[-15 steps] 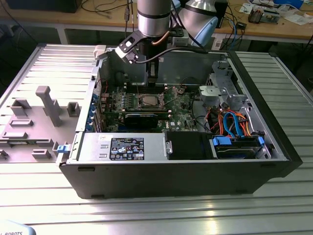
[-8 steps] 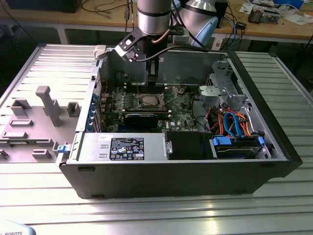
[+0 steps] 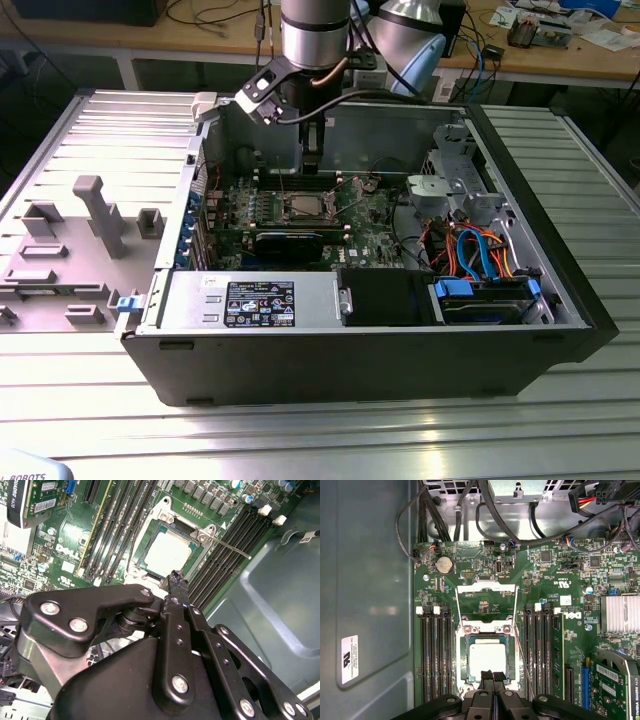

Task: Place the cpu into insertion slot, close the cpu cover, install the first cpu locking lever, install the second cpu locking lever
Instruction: 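Close the cpu cover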

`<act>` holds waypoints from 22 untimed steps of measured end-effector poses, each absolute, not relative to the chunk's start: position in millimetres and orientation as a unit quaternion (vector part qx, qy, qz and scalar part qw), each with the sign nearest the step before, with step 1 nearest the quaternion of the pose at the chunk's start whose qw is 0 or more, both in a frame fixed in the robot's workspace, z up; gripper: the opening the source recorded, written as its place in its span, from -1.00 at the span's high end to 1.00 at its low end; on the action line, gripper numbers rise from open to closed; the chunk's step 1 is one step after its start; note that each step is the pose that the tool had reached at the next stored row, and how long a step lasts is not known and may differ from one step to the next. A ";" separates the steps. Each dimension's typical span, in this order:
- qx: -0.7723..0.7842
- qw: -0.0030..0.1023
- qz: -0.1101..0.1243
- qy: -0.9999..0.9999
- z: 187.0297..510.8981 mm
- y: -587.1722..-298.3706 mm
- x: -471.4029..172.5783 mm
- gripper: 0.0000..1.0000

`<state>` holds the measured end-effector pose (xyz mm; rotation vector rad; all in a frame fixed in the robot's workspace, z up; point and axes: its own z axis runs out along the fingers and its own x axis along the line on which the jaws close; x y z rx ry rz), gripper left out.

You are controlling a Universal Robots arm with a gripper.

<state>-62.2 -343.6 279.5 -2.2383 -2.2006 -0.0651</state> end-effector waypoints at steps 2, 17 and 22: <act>-0.713 0.001 -0.021 -0.701 279.5 -343.6 -62.3 0.79; -0.713 0.001 -0.021 -0.701 279.5 -343.6 -59.6 0.79; -0.713 0.001 -0.021 -0.701 279.6 -343.6 -59.1 0.79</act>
